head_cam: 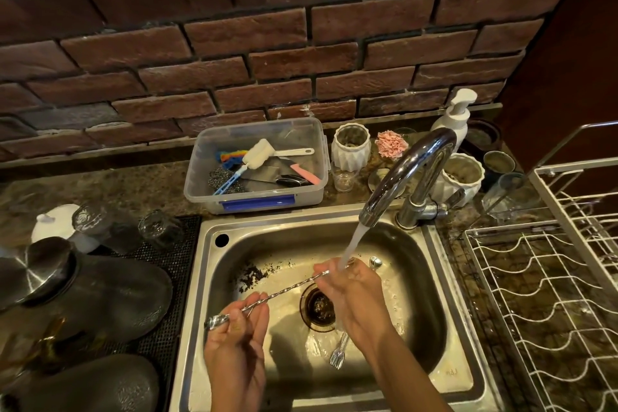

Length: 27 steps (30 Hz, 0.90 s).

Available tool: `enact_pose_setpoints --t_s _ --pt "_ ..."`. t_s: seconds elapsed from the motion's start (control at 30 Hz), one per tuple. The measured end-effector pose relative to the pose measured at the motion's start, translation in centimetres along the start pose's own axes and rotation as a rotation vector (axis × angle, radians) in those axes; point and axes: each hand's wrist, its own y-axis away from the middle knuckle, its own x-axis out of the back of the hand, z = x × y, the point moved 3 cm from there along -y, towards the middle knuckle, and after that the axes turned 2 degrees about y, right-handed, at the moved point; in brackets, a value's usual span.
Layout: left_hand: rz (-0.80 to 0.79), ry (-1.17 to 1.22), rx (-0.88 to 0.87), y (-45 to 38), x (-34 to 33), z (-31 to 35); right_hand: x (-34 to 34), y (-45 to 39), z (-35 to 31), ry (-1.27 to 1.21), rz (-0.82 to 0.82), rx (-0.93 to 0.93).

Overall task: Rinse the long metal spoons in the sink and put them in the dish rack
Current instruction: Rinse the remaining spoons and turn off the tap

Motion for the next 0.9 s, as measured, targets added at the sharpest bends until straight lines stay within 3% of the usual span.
enact_pose_setpoints --t_s 0.33,0.5,0.73,0.9 --pt "-0.031 -0.043 0.126 0.1 -4.8 -5.9 3.4 0.5 -2.2 -0.003 0.089 0.084" --pt "-0.172 -0.069 0.228 1.7 -9.2 -10.0 4.3 0.0 -2.7 0.064 0.059 0.066" --pt "-0.038 -0.079 0.151 -0.8 -8.3 -8.0 8.5 -0.7 -4.1 -0.137 0.193 0.147" --pt "-0.236 -0.145 0.244 1.5 -9.6 -10.9 8.7 0.2 -3.2 -0.162 0.238 0.087"
